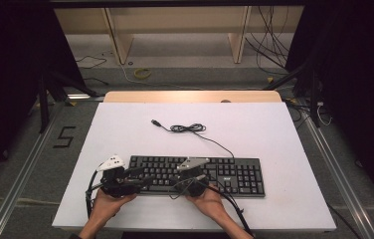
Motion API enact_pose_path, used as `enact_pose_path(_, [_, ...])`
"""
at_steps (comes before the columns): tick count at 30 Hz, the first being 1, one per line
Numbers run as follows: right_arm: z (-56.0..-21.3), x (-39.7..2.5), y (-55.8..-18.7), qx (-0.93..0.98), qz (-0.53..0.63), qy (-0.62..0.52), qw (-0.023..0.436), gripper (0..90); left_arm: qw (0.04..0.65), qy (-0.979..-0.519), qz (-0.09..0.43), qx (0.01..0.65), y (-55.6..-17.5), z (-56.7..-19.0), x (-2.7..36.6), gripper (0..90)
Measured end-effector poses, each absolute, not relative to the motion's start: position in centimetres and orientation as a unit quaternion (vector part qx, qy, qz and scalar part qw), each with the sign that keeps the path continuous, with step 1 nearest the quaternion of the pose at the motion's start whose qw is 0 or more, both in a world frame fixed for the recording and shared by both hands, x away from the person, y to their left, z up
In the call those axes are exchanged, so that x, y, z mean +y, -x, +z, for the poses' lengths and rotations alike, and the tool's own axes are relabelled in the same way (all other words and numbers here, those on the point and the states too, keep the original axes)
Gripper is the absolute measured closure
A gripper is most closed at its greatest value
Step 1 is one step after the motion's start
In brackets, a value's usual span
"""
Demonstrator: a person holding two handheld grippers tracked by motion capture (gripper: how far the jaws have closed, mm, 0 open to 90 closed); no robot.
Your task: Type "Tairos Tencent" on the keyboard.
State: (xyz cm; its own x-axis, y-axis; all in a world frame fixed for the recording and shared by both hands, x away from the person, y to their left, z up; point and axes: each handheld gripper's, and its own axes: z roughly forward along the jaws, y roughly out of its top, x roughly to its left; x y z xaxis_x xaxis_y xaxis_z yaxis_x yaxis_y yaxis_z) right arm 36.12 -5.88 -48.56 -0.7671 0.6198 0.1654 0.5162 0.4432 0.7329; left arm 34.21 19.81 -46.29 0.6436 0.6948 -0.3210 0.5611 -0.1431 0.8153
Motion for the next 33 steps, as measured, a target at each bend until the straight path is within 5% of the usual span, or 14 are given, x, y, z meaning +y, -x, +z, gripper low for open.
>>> enact_pose_path(15, [-46.9, -8.8, -36.0, 0.816, 0.451, -0.359, 0.049, 78.2, 0.501, -0.754, 0.071, 0.419, -34.3, -46.4, 19.8, 37.8])
enact_pose_path(22, [-46.3, -10.6, -35.9, 0.805, 0.46, -0.371, 0.055, 65.2, 0.495, -0.757, 0.075, 0.421, -34.4, -46.4, 19.7, 38.2])
enact_pose_path(26, [-46.0, -11.9, -35.8, 0.801, 0.463, -0.375, 0.055, 48.1, 0.494, -0.756, 0.075, 0.423, -34.6, -46.5, 19.6, 38.4])
enact_pose_path(33, [-45.7, -13.0, -35.2, 0.798, 0.465, -0.378, 0.061, 40.5, 0.487, -0.761, 0.079, 0.421, -34.9, -46.5, 19.2, 41.9])
